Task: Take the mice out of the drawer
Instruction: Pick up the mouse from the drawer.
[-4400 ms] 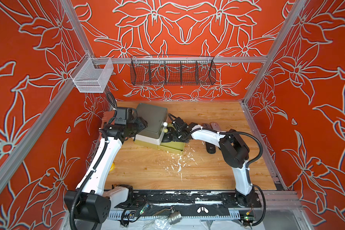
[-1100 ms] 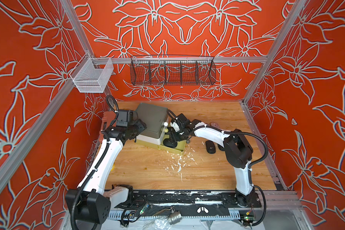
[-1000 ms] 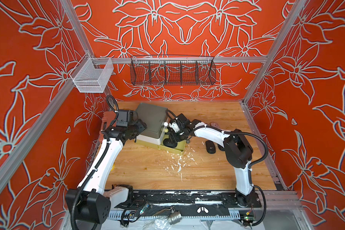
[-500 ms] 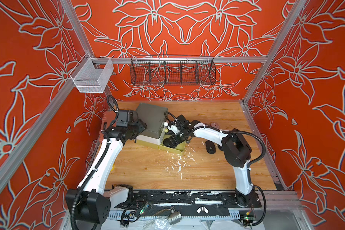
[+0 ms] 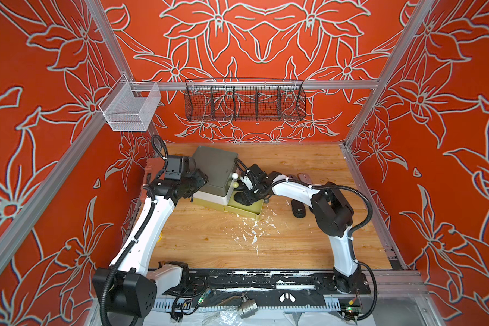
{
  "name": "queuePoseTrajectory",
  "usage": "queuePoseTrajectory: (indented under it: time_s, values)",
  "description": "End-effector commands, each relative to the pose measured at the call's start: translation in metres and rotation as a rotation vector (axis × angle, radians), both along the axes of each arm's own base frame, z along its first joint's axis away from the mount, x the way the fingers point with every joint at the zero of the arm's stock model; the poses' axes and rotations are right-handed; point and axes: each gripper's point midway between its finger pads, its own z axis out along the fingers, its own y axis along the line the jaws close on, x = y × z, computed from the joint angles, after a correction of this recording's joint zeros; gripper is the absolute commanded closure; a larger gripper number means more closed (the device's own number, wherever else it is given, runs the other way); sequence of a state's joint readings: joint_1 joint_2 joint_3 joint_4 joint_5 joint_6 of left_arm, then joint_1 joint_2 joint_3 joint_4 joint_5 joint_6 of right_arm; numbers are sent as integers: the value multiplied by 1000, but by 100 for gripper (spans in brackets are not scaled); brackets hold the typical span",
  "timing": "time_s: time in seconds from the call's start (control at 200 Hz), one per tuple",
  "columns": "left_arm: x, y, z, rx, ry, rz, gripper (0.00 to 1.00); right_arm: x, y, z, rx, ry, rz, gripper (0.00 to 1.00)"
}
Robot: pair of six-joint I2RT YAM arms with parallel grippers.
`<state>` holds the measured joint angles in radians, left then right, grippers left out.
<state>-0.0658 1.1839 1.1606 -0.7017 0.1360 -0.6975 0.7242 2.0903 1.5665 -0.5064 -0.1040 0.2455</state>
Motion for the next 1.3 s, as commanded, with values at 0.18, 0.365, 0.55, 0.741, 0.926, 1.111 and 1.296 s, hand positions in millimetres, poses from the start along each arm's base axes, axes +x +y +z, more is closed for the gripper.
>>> queuePoseTrajectory:
  time_s: [0.18,0.365,0.55,0.741,0.926,1.111,1.296]
  values:
    - [-2,-1,8,2,-12,-1,38,0,6,-2,17,27,12,26]
    - [0,-2,10,-9,-24,-1,38,-1,9,-11,21,44,27,24]
    - [1,-3,9,-15,-24,2,38,0,12,-23,15,67,19,24]
    - [2,-1,11,-19,-32,13,38,0,8,-38,-27,74,-5,26]
    - [2,-1,9,-19,-28,16,38,-4,-4,-50,-109,64,-44,28]
    - [1,-1,10,-16,-29,19,38,-14,-6,-59,-146,71,-27,29]
    - [1,0,11,-16,-32,20,38,-20,-12,-53,-156,93,-102,31]
